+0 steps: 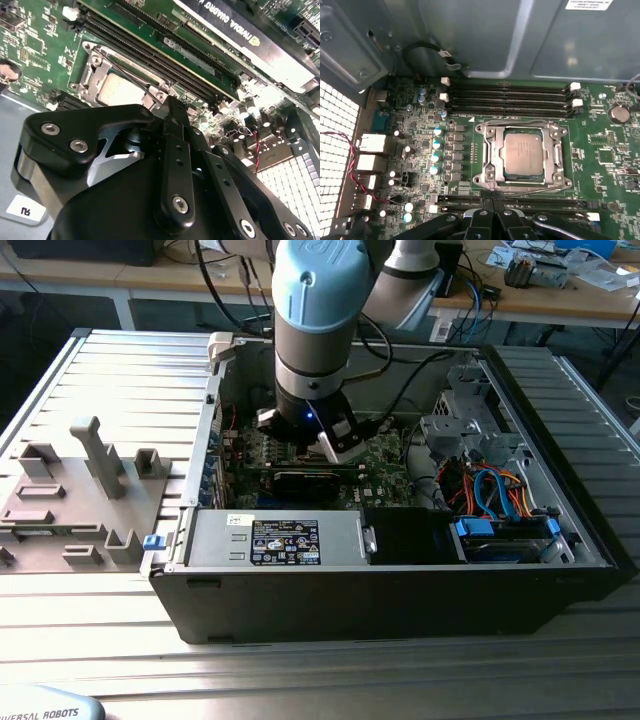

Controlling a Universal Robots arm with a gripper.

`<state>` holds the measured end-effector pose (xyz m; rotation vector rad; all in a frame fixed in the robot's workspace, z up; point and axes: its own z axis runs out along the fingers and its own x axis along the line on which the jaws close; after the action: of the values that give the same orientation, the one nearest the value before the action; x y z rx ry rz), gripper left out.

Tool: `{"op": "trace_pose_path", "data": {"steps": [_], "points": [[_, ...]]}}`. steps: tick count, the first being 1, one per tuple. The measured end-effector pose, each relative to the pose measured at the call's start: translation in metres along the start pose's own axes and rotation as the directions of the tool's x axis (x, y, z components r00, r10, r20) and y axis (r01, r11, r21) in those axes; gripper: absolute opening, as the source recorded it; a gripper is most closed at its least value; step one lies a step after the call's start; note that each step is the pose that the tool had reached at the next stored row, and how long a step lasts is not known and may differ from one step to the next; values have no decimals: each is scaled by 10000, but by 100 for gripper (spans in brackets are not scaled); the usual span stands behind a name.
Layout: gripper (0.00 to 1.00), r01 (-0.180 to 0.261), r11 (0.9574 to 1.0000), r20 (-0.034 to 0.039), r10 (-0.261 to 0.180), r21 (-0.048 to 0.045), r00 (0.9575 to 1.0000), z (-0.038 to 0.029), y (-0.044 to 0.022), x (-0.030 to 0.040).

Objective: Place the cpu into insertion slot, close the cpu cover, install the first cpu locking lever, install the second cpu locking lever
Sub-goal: 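Install the second cpu locking lever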

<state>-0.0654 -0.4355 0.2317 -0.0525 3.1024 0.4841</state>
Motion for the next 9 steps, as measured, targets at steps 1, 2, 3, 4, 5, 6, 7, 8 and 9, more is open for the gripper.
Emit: {"op": "trace_pose_path", "data": {"steps": [1, 2, 3, 4, 5, 6, 7, 8, 9], "points": [[11, 17, 10000, -6, -17, 0, 10000, 33, -13, 2], [11, 22, 10000, -7, -22, -1, 10000, 51, -18, 3], [11, 27, 10000, -9, -27, -1, 10000, 76, -26, 6], [11, 31, 10000, -10, -31, -1, 10000, 99, -33, 17], [11, 35, 10000, -11, -35, -1, 10000, 116, -38, 27], [11, 38, 10000, -12, -38, -1, 10000, 137, -44, 44], [11, 40, 10000, -13, -40, -1, 10000, 157, -50, 62], [11, 43, 10000, -15, -43, 0, 10000, 179, -56, 80], [11, 45, 10000, -15, -45, 0, 10000, 193, -60, 90]]}}
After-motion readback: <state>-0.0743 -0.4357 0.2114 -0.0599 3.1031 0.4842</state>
